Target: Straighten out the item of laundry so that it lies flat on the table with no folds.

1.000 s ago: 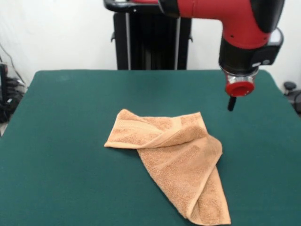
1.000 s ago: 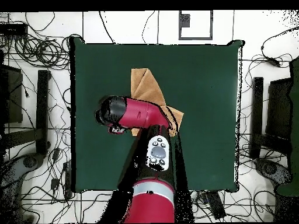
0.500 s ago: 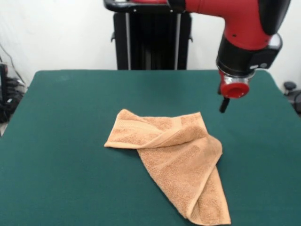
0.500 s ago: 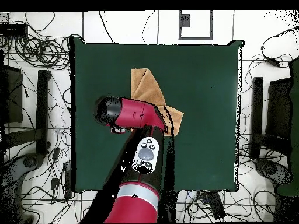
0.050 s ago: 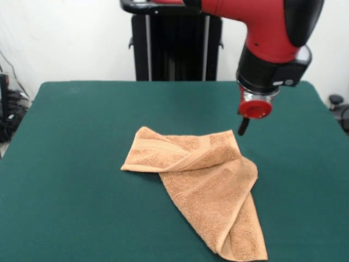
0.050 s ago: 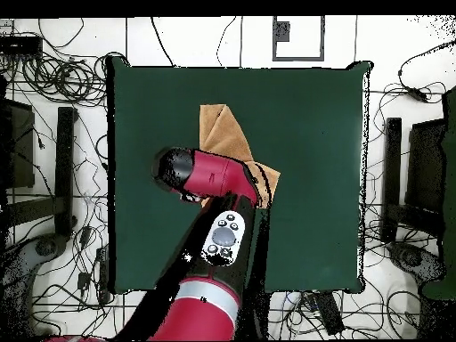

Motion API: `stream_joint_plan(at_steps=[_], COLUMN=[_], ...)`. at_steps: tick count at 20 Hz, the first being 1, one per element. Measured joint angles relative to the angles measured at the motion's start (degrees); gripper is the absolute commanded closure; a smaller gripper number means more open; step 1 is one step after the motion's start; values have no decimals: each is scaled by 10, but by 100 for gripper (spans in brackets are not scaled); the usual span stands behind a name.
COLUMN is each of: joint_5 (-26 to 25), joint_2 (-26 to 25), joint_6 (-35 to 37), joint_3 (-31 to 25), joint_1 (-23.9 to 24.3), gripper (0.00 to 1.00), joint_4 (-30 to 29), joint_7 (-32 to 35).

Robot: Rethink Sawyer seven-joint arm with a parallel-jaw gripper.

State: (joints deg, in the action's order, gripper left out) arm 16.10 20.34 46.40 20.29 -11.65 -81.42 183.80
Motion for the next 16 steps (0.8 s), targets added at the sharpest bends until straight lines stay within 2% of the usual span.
stream_joint_plan(at_steps=[5,12,16], joint_5=[15,98,125], joint_2=[-32,-58,-63], joint_6=[-27,-68,-84], joint_3=[35,42,43], joint_1=[-22,-34,-36], gripper=[0,0,0], joint_4=[16,17,17], joint_7=[13,39,42])
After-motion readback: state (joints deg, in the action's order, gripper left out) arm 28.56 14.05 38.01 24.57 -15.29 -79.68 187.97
